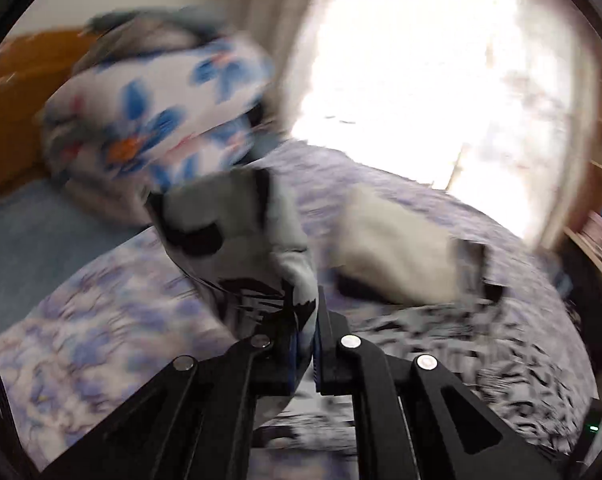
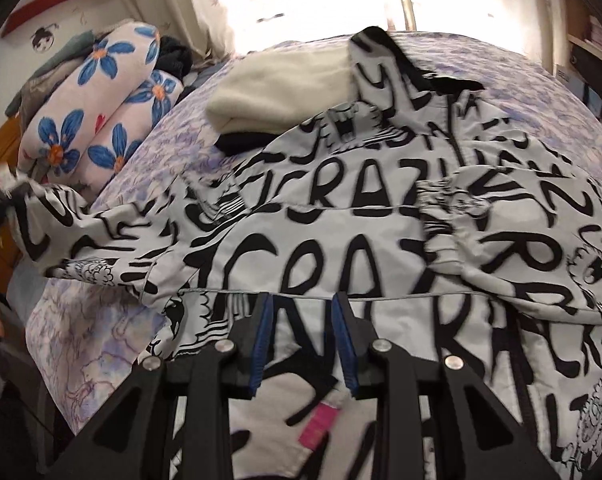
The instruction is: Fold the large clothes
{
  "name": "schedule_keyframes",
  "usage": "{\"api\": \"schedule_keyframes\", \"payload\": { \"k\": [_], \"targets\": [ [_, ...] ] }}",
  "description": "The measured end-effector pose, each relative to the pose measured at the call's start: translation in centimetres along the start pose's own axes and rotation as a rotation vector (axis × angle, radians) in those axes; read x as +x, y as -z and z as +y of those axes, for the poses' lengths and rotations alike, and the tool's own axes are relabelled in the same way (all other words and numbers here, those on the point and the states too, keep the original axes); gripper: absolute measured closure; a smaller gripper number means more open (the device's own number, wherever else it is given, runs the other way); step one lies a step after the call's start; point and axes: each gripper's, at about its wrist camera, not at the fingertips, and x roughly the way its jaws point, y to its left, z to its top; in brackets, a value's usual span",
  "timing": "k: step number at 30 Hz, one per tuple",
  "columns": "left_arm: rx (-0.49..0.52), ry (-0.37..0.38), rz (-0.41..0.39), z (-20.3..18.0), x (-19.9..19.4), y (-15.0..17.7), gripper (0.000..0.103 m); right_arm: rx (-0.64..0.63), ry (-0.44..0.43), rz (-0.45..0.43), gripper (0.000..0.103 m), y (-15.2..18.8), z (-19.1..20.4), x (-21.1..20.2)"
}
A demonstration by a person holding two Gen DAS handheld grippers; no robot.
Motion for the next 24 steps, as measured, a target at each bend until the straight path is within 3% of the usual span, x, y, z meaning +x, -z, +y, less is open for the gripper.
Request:
{"api": "schedule_keyframes", "payload": {
  "k": [4, 7, 10, 12, 16, 18, 24],
  "targets": [
    [0.123, 0.24, 0.008, -11.4, -0.7, 1.0, 0.099, 0.067, 0.046, -0.05, 0.073, 0.4, -4.3, -2.8],
    [0.204, 0.358, 0.105, -18.8, 1.3, 4.0, 0.098, 0.125, 0.092, -0.074, 0.073, 1.3, -8.0, -4.6],
    [0.287, 0.427, 0.264, -24.0, 4.5, 8.6, 0.076, 0.179, 0.145, -0.088, 0.073, 2.5, -11.5, -6.0],
    [0.352, 0.42, 0.351, -26.2, 6.1, 11.9, 0.052, 0.217, 0.175, -0.087, 0.073, 3.3, -13.9, -6.8],
    [0.427, 0.388, 0.384, -27.5, 6.7, 15.2, 0.047, 0.278, 0.194, -0.085, 0.072, 4.1, -17.1, -7.5],
    [0.446, 0.372, 0.382, -27.3, 6.4, 15.7, 0.038, 0.299, 0.185, -0.082, 0.072, 4.2, -18.1, -7.4],
    [0.43, 0.313, 0.343, -24.6, 3.7, 15.6, 0.029, 0.309, 0.073, -0.057, 0.072, 3.4, -18.1, -6.1]
  ]
}}
